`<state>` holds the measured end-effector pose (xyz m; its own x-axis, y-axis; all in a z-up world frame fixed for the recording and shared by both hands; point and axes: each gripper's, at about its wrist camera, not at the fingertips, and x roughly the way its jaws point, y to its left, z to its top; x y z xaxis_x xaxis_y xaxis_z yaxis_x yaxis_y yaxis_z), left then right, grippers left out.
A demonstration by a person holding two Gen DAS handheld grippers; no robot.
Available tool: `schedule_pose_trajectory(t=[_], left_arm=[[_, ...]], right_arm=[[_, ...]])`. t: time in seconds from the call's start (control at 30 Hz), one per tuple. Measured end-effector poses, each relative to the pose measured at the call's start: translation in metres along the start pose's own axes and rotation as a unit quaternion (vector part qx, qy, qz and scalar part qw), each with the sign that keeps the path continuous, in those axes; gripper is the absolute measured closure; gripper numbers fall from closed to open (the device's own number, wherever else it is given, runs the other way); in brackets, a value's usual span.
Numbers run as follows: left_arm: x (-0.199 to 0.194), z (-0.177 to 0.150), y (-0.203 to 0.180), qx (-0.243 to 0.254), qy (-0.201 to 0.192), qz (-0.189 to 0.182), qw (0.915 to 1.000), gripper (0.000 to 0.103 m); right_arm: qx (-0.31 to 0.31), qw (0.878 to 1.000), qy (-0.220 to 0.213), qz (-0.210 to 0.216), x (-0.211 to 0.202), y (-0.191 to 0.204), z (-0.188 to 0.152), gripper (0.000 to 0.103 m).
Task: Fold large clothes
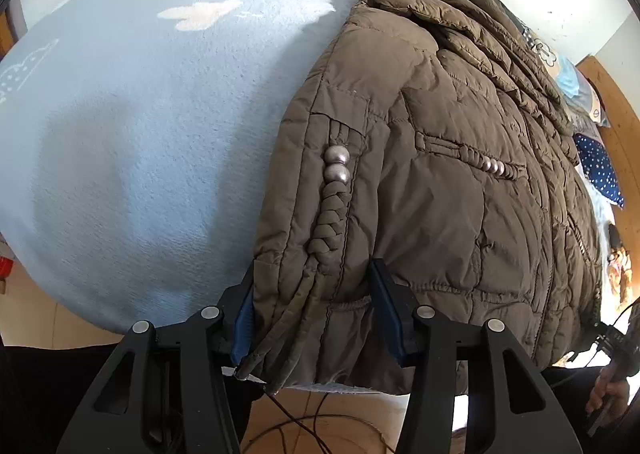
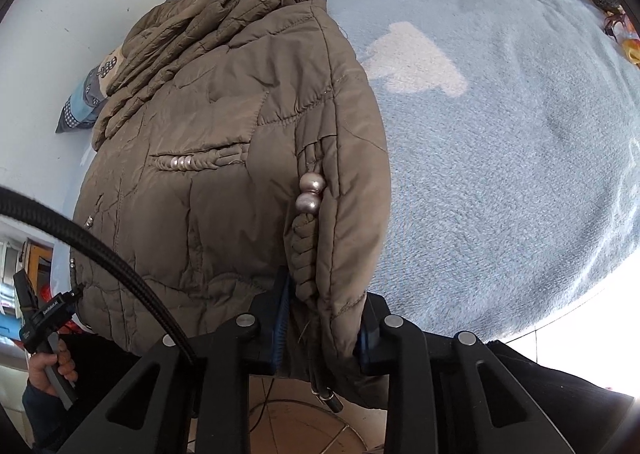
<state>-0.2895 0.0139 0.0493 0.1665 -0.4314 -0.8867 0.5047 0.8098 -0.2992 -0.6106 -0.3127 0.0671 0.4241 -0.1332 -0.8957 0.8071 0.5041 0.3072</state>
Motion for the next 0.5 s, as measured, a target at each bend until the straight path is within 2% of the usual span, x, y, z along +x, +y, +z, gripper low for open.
schedule_pose_trajectory(t=[0.23, 0.5], left_arm=[[0.006, 0.001, 0.001, -0.003, 0.007, 0.001, 1.0, 0.049], [0.013, 0.0, -0.004, -0.001, 0.002, 0.018, 0.9998, 0.038]], right_arm=[[-0.001, 1.0, 0.002, -0.002, 0.001, 0.0, 0.001, 0.074], [-0.015, 1.0, 0.009, -0.014, 0.007, 0.007, 0.002, 0.068]])
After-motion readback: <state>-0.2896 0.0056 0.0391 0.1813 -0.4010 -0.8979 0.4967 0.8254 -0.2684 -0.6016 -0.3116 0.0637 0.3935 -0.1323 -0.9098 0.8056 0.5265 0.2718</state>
